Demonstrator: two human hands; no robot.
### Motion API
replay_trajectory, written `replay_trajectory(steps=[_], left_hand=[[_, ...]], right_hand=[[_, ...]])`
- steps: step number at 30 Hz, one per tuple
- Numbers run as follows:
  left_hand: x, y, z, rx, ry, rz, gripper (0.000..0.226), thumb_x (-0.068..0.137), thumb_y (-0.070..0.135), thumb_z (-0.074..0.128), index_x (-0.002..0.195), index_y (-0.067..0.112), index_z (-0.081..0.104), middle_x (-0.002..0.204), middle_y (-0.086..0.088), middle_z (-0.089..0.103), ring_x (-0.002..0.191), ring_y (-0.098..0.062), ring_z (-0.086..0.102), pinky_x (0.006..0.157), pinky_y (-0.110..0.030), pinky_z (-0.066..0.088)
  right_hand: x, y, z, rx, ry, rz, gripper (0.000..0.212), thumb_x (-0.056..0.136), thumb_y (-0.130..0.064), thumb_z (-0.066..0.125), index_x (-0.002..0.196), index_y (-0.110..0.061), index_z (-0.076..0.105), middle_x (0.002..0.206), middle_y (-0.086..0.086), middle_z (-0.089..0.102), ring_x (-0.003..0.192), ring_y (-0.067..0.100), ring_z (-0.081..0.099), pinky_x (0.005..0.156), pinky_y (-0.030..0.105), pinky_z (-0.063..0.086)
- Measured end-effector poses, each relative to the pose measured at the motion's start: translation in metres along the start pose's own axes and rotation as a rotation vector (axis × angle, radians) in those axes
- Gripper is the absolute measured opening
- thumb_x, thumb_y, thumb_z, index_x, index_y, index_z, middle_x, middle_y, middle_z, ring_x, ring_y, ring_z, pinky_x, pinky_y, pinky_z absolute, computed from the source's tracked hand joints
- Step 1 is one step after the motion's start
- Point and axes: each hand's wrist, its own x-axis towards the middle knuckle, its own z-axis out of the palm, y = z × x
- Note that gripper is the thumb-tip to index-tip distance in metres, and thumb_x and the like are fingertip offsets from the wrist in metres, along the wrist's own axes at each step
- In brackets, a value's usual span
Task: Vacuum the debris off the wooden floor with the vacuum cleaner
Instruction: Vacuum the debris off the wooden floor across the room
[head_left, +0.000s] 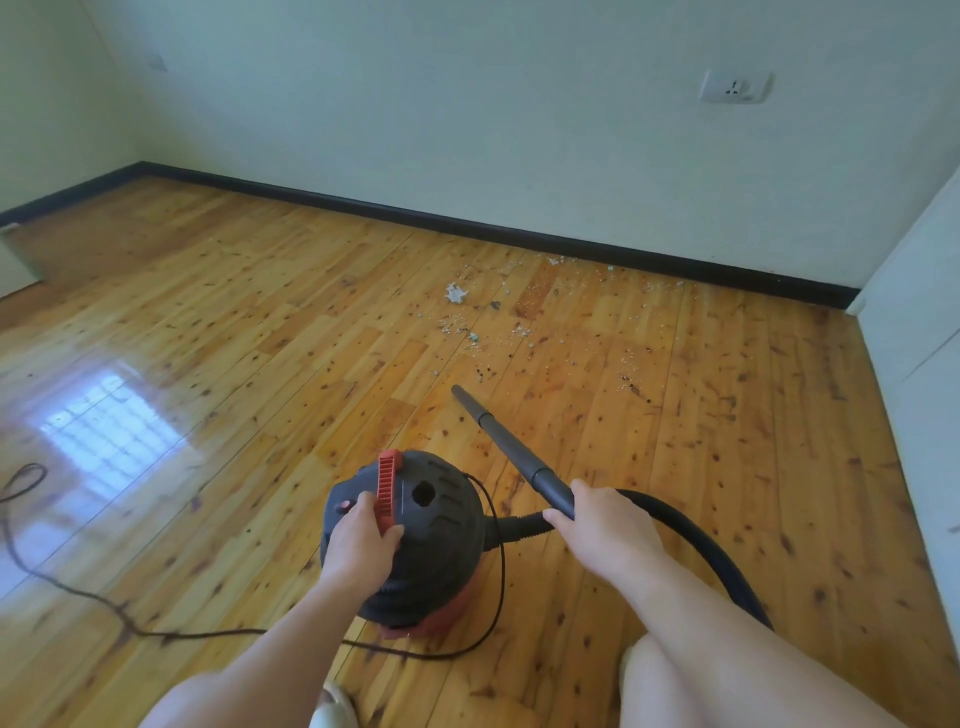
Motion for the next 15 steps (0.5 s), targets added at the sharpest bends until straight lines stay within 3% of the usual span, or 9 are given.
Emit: replay_trajectory(steps=[6, 12, 15], left_hand=[[0.008, 0.001, -0.006, -0.036, -0.034, -0.022, 0.019, 0.098, 0.027, 0.065, 0.095, 0.023, 0.047, 0.087, 0.003, 0.062, 0.072, -0.009, 0.06, 0.055, -0.021, 0.041], [0.013, 0.009, -0.008, -0.045, -0.035, -0.032, 0.02, 0.097, 0.03, 0.066, 0.097, 0.026, 0.047, 0.087, 0.008, 0.058, 0.07, -0.005, 0.057, 0.054, -0.017, 0.039], [0.01, 0.013, -0.01, -0.043, -0.027, -0.042, 0.019, 0.097, 0.03, 0.065, 0.1, 0.026, 0.047, 0.088, 0.008, 0.058, 0.069, -0.004, 0.056, 0.051, -0.017, 0.039]], right_hand=[[0.031, -0.008, -0.007, -0.075, -0.022, -0.053, 0.048, 0.105, -0.056, 0.045, 0.138, -0.022, 0.048, 0.106, -0.006, 0.066, 0.083, 0.011, 0.061, 0.053, 0.018, 0.037], [0.07, -0.007, -0.019, -0.125, -0.056, -0.106, 0.048, 0.104, -0.057, 0.046, 0.136, -0.021, 0.049, 0.111, -0.005, 0.068, 0.094, 0.013, 0.067, 0.069, 0.022, 0.052], [0.087, -0.008, -0.03, -0.18, -0.084, -0.133, 0.039, 0.105, -0.053, 0.048, 0.129, -0.023, 0.05, 0.103, -0.005, 0.065, 0.086, 0.012, 0.063, 0.062, 0.022, 0.046]])
